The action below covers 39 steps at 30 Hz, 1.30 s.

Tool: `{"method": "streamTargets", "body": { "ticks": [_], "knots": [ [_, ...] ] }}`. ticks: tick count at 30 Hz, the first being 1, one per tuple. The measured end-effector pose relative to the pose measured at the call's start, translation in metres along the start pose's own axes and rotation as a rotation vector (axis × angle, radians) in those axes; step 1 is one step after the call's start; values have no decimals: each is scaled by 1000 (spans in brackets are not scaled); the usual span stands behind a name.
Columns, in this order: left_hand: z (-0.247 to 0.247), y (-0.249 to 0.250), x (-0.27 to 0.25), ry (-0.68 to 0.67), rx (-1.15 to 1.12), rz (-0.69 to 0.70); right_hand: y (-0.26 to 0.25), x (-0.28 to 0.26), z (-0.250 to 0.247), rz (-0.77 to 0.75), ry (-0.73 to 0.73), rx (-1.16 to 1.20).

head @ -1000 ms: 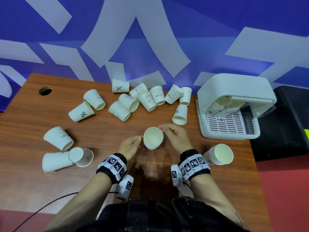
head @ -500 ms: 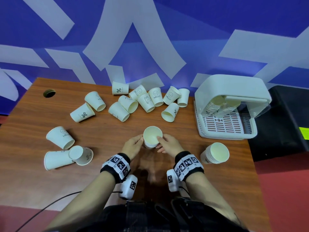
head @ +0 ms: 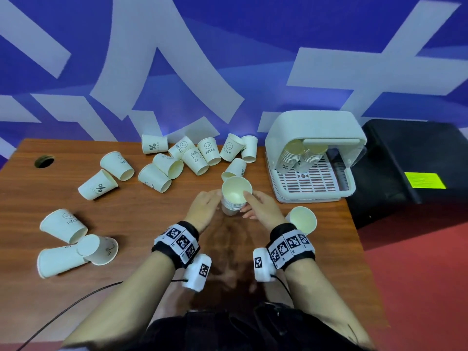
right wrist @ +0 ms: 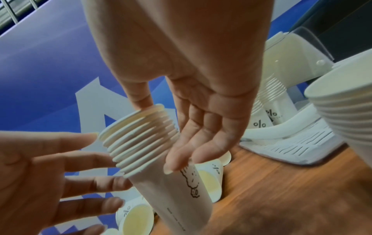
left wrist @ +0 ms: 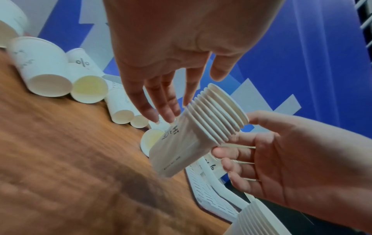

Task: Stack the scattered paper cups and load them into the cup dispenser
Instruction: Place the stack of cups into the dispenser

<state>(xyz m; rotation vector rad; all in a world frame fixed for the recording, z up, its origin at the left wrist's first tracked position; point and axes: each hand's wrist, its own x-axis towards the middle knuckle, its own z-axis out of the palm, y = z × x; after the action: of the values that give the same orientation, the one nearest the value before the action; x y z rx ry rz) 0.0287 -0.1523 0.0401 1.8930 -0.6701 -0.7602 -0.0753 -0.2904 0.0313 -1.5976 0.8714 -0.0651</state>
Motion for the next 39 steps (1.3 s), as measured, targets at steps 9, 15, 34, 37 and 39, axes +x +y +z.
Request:
{"method": "streamTargets", "body": {
  "ticks": [9, 15, 34, 37, 39],
  "knots": [
    [40, 38, 30, -31, 126, 148, 6, -5, -51, -20, 132, 92],
    [76, 62, 50, -126, 178, 125, 12, -6, -97, -8, 215, 118],
    [140, 90, 130, -254, 301, 23, 22, 68, -186, 131, 123, -21],
    [143, 82, 139, -262, 265, -14, 20, 77, -185, 178, 83, -65],
    [144, 78, 145, -290, 305, -56, 23, 84, -182, 192, 78, -80]
  ]
}}
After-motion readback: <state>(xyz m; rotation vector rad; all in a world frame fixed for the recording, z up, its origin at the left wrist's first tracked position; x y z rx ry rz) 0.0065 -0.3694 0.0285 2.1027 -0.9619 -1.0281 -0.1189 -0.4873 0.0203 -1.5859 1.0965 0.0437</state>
